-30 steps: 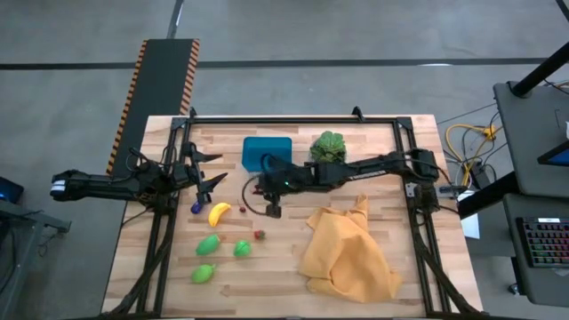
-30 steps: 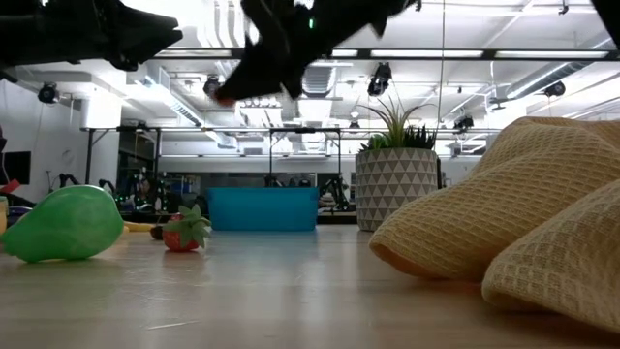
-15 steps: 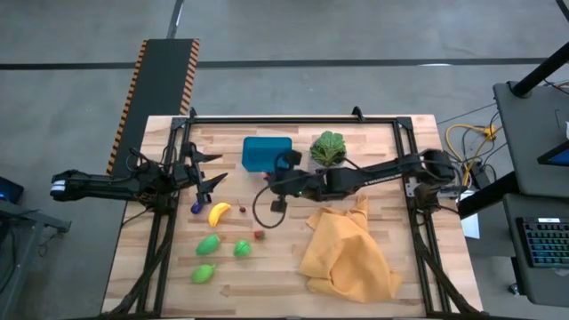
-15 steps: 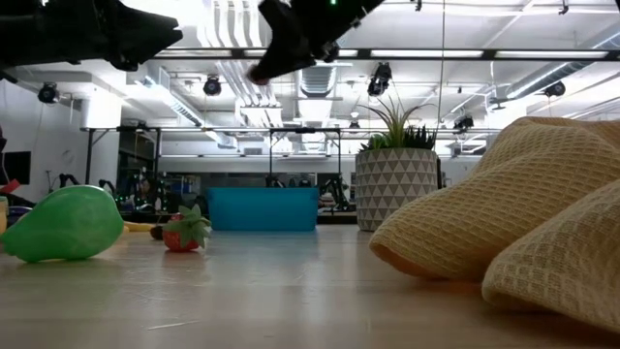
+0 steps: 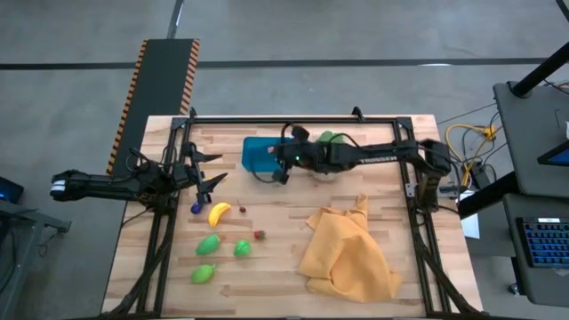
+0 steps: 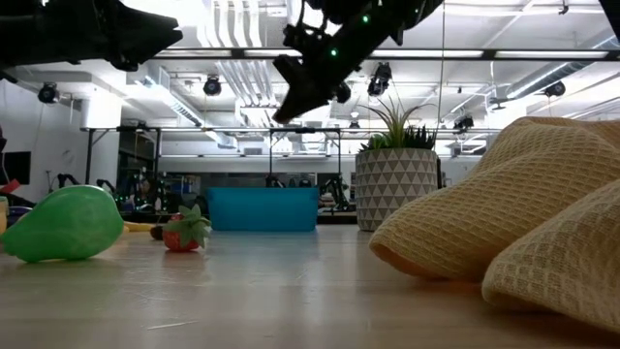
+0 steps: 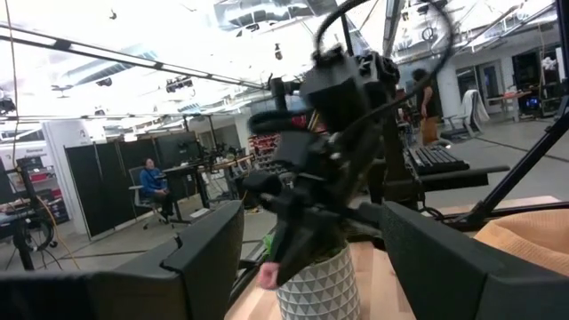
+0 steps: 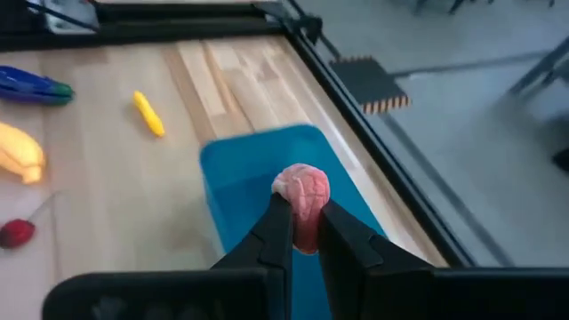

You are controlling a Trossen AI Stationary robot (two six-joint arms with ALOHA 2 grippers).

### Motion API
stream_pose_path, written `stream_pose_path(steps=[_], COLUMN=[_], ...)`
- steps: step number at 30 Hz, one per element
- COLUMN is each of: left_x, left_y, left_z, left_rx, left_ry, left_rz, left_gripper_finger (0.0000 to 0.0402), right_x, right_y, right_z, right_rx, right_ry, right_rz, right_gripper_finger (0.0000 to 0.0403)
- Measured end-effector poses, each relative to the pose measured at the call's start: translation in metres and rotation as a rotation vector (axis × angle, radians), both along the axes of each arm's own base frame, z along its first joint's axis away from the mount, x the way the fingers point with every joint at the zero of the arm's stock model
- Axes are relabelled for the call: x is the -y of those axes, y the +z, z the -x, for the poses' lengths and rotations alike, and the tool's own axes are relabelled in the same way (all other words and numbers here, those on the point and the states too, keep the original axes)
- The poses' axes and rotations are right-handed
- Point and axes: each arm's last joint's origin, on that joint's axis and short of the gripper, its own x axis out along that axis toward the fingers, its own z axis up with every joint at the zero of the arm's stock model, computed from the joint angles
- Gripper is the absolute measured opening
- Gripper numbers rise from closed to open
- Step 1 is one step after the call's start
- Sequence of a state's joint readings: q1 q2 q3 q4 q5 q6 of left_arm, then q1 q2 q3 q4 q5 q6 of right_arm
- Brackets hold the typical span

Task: Pick and placing Produce into tupperware
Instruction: Put the pink peach into the blue bin

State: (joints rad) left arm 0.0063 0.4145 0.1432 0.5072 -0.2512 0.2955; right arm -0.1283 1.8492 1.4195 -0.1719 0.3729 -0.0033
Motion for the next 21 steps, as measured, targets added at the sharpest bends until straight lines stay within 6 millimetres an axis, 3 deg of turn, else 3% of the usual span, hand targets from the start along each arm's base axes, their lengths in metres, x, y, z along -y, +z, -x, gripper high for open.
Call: stream_pose_path(steps=[6, 12, 21], left_x=[0.0, 0.0, 0.0], left_y=[0.0, 0.0, 0.001], left_z=[0.0, 0.0, 0.0], left_rx=[0.0, 0.002, 0.008], left_ry=[0.0, 0.0, 0.0], left_rz=[0.0, 0.0, 0.0], left_gripper_finger=[0.025, 0.025, 0.025], right_x=[0.019, 0.02, 0.022], right_y=[-0.008, -0.014, -0.055], right_z=[0.009, 0.007, -0.002], right_rx=[-0.063, -0.083, -0.184], right_ry=[-0.064, -0.036, -0.042], right_rz=[-0.068, -0.099, -0.121], right_gripper_finger=[0.0029, 0.0029, 0.0029])
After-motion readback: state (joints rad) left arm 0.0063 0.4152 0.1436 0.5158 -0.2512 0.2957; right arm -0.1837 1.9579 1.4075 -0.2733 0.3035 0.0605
